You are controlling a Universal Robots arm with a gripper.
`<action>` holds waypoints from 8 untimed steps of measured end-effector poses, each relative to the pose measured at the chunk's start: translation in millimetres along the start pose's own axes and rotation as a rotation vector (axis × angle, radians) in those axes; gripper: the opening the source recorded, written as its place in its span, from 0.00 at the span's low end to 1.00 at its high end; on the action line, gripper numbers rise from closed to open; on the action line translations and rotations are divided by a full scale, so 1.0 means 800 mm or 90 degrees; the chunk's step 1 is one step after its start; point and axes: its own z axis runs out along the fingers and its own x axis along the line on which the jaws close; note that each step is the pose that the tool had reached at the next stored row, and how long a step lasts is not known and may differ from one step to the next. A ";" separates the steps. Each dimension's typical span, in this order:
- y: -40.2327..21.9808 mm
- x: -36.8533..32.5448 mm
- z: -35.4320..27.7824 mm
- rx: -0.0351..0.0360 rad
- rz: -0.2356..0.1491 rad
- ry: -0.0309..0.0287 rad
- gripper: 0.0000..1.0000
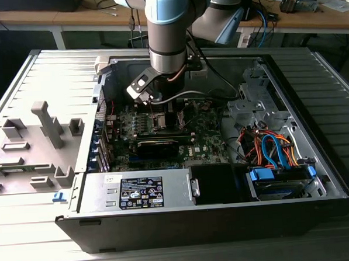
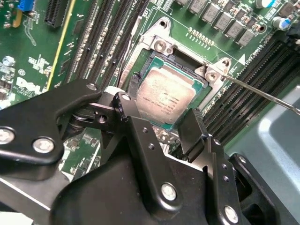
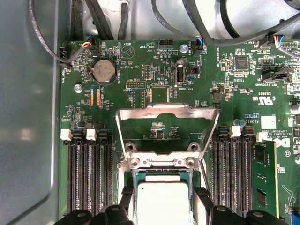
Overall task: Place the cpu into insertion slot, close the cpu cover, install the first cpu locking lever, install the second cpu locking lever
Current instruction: 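Place the cpu into insertion slot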
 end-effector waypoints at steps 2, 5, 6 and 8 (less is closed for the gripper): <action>0.0003 -0.0002 -0.0097 0.0000 0.000 0.0000 0.61; 0.0004 0.0004 -0.0114 -0.0001 0.000 0.0002 0.59; 0.0002 0.0004 -0.0115 -0.0001 0.000 0.0005 0.53; -0.0018 -0.0002 -0.0116 0.0000 -0.001 0.0010 0.40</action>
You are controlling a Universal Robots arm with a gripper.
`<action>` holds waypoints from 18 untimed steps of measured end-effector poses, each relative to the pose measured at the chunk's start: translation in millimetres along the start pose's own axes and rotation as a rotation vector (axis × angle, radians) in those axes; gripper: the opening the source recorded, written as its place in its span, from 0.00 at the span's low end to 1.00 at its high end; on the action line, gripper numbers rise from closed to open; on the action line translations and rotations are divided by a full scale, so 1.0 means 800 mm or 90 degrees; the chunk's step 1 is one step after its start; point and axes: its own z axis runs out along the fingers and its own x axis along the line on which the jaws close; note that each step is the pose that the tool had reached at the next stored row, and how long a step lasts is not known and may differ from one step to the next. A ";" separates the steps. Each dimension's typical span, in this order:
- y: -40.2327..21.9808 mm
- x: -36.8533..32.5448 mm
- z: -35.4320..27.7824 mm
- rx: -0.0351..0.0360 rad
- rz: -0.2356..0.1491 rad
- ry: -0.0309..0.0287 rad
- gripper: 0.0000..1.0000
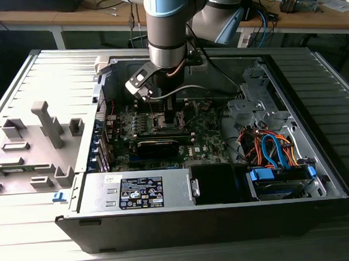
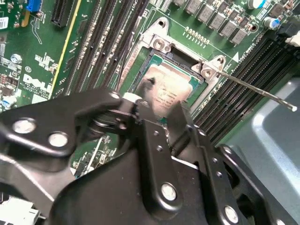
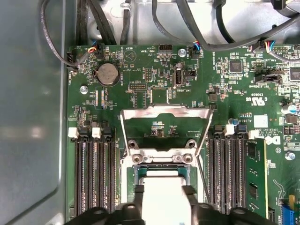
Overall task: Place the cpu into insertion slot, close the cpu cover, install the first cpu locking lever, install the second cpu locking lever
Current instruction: 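Place the cpu into insertion slot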
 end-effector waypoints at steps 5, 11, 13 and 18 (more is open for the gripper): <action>-0.0021 -0.0032 0.0009 -0.0004 -0.022 0.0027 0.16; -0.0025 -0.0063 0.0028 -0.0010 -0.057 0.0040 0.11; -0.0025 -0.0085 0.0041 -0.0011 -0.059 0.0041 0.11; -0.0026 -0.0106 0.0069 -0.0011 -0.063 0.0041 0.11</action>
